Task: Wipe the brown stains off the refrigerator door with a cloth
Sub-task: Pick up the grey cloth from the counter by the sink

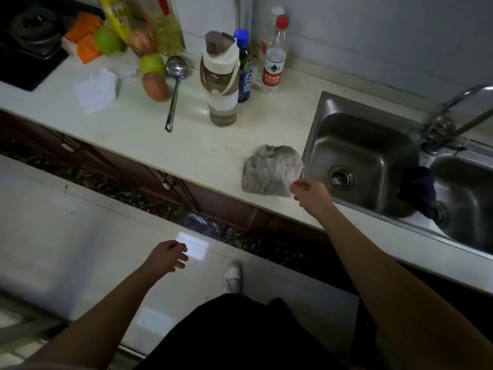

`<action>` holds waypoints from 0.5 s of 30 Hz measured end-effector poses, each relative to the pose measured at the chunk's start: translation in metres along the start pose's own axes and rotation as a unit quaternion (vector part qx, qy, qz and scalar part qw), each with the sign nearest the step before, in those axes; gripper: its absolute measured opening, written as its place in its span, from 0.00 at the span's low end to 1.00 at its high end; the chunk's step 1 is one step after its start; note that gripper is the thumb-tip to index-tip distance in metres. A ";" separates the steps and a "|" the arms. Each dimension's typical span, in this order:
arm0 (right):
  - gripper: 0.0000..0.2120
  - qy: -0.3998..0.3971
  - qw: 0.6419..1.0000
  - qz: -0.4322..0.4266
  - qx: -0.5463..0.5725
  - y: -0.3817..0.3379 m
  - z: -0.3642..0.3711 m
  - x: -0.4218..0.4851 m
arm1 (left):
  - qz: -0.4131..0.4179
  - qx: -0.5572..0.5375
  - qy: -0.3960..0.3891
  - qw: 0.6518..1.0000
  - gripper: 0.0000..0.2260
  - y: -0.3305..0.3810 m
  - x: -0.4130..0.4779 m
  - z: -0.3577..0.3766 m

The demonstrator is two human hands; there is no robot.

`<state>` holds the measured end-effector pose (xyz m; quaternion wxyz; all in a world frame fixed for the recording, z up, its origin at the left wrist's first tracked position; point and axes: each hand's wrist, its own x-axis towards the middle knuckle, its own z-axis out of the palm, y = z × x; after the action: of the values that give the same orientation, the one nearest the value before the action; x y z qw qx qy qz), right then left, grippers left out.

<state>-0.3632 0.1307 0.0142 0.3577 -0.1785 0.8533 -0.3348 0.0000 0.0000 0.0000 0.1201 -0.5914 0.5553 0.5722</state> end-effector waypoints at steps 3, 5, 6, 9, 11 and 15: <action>0.15 0.045 0.997 0.012 -0.058 -0.030 -0.005 0.023 | -0.023 0.001 0.004 1.000 0.12 0.011 0.021 -0.015; 0.15 0.060 0.995 0.035 -0.068 -0.041 -0.007 0.037 | -0.032 0.002 0.001 0.999 0.11 0.016 0.033 -0.021; 0.18 0.061 0.995 0.053 -0.066 -0.043 -0.005 0.044 | -0.035 0.002 0.003 0.999 0.11 0.019 0.038 -0.022; 0.28 0.053 0.993 0.094 -0.047 -0.043 0.001 0.056 | -0.046 0.001 -0.005 0.999 0.11 0.021 0.049 -0.024; 0.34 0.043 0.995 0.091 -0.025 -0.043 0.003 0.060 | -0.053 0.007 -0.013 0.998 0.11 0.021 0.055 -0.024; 0.42 0.012 0.997 0.078 -0.008 -0.041 0.007 0.063 | -0.061 0.017 -0.023 0.998 0.12 0.022 0.062 -0.022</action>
<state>-0.3979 0.0641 0.0082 0.3711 -0.1107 0.8713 -0.3014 -0.0223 -0.0572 -0.0325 0.1774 -0.6091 0.5250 0.5674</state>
